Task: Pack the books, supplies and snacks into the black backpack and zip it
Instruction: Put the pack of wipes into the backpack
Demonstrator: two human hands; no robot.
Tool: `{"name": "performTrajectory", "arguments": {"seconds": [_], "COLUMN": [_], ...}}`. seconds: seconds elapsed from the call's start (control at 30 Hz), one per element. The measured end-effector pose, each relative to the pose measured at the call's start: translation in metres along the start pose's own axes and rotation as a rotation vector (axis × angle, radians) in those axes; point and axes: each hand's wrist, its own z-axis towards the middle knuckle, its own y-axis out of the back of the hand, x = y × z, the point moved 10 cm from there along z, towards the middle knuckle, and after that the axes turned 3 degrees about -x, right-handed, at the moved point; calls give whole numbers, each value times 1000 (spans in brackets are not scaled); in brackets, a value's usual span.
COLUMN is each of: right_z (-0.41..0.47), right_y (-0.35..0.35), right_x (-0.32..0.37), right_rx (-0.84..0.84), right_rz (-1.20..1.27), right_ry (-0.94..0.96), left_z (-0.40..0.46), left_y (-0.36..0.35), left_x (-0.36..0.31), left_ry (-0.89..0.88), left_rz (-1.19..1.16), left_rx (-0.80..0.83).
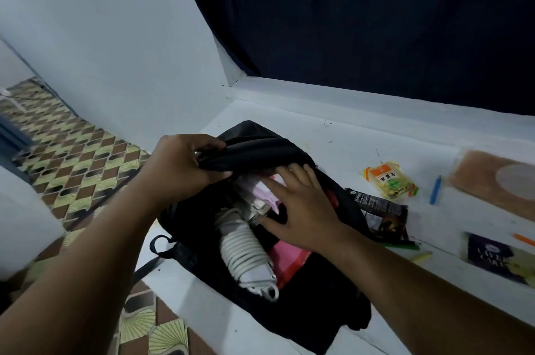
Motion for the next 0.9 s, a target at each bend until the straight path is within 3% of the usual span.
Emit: {"name": "performTrajectory", "arguments": {"seconds": [0.07, 0.17, 0.4, 0.63, 0.7, 0.8, 0.9], "right_z": [-15, -21, 9, 42, 40, 25, -12], "right_y": [4, -10, -39, -59, -59, -42, -33], "right_x": [-3, 0, 1, 1, 1, -1, -7], "right_rx": [-74, -35, 158, 500, 442, 187, 153], "right_rz": [36, 39, -145, -230, -135, -17, 61], "right_ry": [-40, -20, -11, -68, -60, -9, -53], "left_z": [1, 3, 15, 17, 13, 6, -3], "left_y": [-3, -5, 4, 2, -4, -15, -27], "left_x": [2, 0, -15, -17, -9, 1, -2], "left_ry": [24, 55, 60, 56, 67, 80, -27], "left_rz": [-20, -82, -172, -202, -184, -170, 1], "left_rx": [-21, -65, -174, -121, -86, -33, -30]}}
